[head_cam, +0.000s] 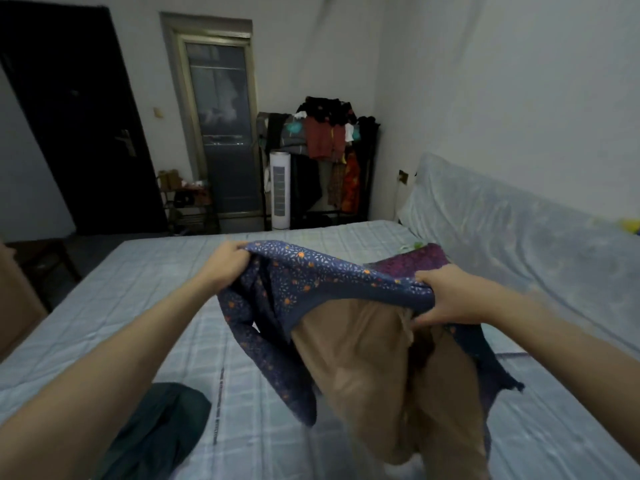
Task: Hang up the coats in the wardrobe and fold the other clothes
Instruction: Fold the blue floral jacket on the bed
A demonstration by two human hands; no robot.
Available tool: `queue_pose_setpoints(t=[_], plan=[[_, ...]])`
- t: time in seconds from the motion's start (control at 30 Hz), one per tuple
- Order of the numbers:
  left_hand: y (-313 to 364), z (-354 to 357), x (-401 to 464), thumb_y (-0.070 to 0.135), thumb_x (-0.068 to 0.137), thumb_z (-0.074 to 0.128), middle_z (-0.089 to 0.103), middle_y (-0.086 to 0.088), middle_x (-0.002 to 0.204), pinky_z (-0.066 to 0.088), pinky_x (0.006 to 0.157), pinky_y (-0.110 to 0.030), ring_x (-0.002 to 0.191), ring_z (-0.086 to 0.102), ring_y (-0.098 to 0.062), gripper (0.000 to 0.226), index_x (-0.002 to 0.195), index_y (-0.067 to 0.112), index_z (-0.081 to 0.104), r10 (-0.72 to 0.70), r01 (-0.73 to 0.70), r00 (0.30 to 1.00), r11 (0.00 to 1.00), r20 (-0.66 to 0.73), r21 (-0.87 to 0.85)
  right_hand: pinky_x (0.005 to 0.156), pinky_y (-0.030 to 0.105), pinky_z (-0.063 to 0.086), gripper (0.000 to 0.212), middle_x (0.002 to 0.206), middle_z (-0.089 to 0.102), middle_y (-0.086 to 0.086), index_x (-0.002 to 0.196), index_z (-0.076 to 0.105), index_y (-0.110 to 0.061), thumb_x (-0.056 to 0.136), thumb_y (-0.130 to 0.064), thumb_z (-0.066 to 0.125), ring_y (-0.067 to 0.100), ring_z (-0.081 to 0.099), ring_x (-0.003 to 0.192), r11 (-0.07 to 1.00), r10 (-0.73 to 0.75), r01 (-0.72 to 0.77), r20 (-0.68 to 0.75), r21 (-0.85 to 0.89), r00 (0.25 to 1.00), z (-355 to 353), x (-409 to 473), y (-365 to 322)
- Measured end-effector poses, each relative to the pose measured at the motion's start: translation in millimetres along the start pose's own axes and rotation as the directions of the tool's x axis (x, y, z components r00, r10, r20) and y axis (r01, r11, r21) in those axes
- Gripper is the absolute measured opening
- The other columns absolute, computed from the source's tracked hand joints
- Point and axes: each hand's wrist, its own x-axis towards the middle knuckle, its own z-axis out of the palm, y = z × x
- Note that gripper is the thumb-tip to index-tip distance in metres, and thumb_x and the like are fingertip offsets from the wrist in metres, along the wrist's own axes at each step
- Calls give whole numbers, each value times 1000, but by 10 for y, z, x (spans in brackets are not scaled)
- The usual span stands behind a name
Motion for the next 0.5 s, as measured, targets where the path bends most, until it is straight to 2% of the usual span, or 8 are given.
queue_pose_setpoints(t=[0.07, 0.13, 0.2, 0.27, 0.33, 0.4, 0.5], plan=[[6, -189, 65, 8, 93, 43, 69, -2, 106, 40, 82, -30, 105, 60, -21, 35, 104, 23, 72, 29, -25, 999, 987, -24, 161, 70, 37, 49, 33, 88, 58, -1, 89, 41, -24, 76, -35, 69, 26, 60, 87, 994, 10, -18, -68, -111, 998, 114, 219, 139], [-37, -398, 88, 13, 92, 45, 69, -8, 112, 40, 79, -32, 109, 59, -30, 35, 110, 25, 72, 22, 5, 998, 924, -65, 383, 67, 35, 47, 27, 101, 64, 10, 101, 47, -20, 78, -20, 62, 33, 63, 95, 976, 120, -161, -249, -149, 961, 183, 438, 377], [-137, -609, 96, 21, 92, 47, 67, -6, 111, 42, 77, -35, 107, 59, -32, 32, 110, 34, 70, -12, 65, 995, 814, -95, 578, 68, 38, 50, 28, 101, 66, 16, 102, 57, -19, 75, -12, 61, 35, 63, 92, 968, 237, -249, -363, 15, 901, 241, 615, 592], [-280, -740, 115, 27, 93, 48, 61, 0, 108, 45, 78, -36, 106, 58, -28, 28, 111, 36, 68, -9, 74, 995, 731, -99, 679, 69, 41, 52, 25, 98, 65, 17, 95, 61, -20, 75, -6, 59, 35, 62, 88, 952, 305, -273, -394, 136, 867, 285, 804, 679], [-436, -777, 134, 23, 95, 50, 60, -1, 112, 45, 78, -37, 105, 57, -26, 24, 114, 29, 64, 10, 74, 992, 773, -128, 630, 67, 37, 51, 20, 95, 65, 16, 89, 62, -24, 78, -8, 58, 35, 61, 86, 922, 387, -342, -374, 183, 843, 310, 1031, 650], [-561, -786, 140, 15, 95, 52, 66, -7, 111, 41, 74, -32, 98, 59, -26, 22, 114, 19, 63, 7, 108, 974, 866, -227, 489, 64, 33, 49, 15, 93, 65, 16, 90, 67, -25, 79, -16, 61, 33, 61, 82, 900, 431, -380, -309, 214, 848, 348, 1271, 586], [-750, -802, 173, 4, 94, 49, 69, -15, 109, 36, 74, -30, 103, 60, -31, 23, 108, 9, 67, -26, 150, 945, 921, -326, 361, 62, 29, 44, 13, 94, 66, 16, 90, 66, -11, 84, -21, 62, 30, 59, 78, 938, 325, -300, -140, 171, 935, 439, 1540, 496]])
